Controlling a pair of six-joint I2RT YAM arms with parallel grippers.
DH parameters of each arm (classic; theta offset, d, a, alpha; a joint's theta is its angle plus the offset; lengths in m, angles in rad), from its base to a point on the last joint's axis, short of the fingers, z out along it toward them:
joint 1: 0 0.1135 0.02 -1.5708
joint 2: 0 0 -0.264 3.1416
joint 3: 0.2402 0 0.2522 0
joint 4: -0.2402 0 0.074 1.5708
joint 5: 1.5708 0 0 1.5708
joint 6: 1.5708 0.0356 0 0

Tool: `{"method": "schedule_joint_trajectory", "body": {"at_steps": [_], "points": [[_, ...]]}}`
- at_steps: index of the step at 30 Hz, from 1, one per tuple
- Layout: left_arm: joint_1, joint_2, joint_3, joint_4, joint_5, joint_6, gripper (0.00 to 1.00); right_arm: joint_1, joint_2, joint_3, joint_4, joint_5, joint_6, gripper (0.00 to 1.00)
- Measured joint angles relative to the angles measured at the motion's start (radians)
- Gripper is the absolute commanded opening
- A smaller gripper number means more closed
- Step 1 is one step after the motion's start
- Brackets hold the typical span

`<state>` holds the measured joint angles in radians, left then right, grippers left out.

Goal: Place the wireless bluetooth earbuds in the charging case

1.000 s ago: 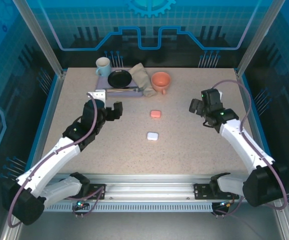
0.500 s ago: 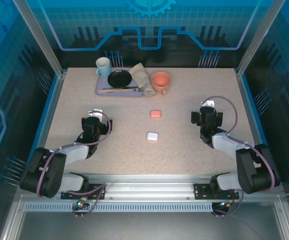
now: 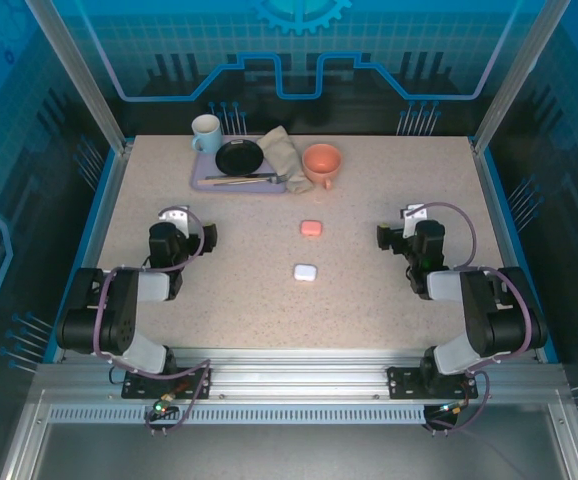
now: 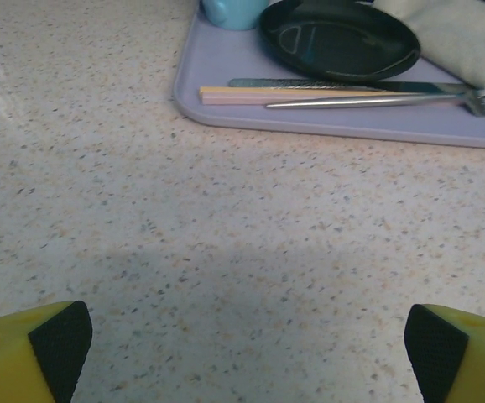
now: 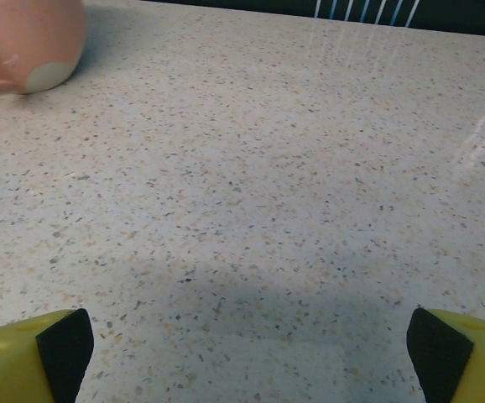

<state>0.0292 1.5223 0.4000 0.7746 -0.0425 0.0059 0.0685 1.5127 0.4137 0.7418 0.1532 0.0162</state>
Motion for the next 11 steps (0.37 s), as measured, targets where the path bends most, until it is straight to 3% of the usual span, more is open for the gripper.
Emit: {"method": "schedule_joint_trajectory", "body": {"at_steps": [11], "points": [[0.0, 0.0, 0.0, -0.004, 0.034, -0.007, 0.99, -0.006, 0.0, 0.001, 0.0, -0.058, -0.003, 1.0]]}}
